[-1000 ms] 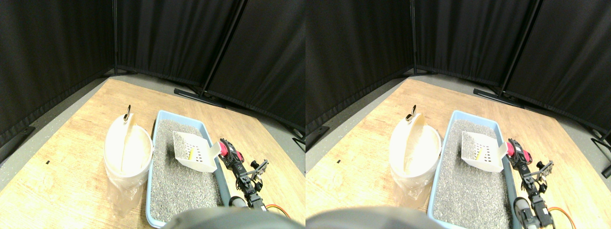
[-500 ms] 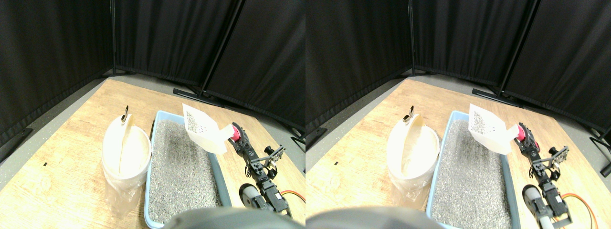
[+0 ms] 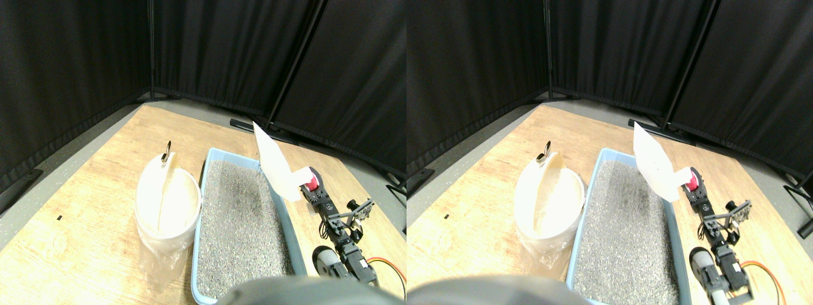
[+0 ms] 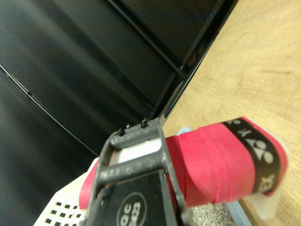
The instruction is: Scoop (unimanual)
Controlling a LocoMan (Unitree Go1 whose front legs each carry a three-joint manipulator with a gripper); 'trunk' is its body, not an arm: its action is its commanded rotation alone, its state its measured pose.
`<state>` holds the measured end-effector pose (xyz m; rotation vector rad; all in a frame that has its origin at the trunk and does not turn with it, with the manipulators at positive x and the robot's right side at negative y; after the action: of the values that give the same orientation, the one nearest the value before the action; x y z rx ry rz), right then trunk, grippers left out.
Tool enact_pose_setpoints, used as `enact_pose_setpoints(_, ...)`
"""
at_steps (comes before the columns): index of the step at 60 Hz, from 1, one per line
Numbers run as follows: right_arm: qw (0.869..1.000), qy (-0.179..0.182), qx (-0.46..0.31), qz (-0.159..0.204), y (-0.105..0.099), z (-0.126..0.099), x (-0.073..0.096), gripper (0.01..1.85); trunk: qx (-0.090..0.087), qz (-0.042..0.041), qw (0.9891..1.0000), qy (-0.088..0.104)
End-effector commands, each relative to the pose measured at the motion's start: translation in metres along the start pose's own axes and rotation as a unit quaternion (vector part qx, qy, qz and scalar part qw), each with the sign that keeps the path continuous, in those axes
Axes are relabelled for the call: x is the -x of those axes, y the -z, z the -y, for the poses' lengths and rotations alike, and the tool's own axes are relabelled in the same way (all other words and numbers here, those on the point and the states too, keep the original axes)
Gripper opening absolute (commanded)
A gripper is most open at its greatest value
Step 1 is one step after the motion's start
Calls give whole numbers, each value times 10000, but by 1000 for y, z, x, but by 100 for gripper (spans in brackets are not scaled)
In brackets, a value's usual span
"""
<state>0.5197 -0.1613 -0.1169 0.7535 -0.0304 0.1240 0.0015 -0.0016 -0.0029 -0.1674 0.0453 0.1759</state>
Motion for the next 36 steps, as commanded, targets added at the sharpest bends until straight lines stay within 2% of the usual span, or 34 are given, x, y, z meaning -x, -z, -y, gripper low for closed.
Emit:
enact_pose_setpoints(1, 9995, -222, -155, 145, -2, -8, -1, 5, 61, 48, 10000, -41)
enact_pose_setpoints(18, 9986, -111, -510, 60, 9, -9, 1, 5, 86, 14, 10000, -40)
enact_pose_setpoints(25, 9923, -72, -1231, -132, 16, -8, -3, 5, 83, 2, 10000, -27)
enact_pose_setpoints(36, 9876, -24, -1556, -186, 22, -9, -6, 5, 82, -29, 10000, -23)
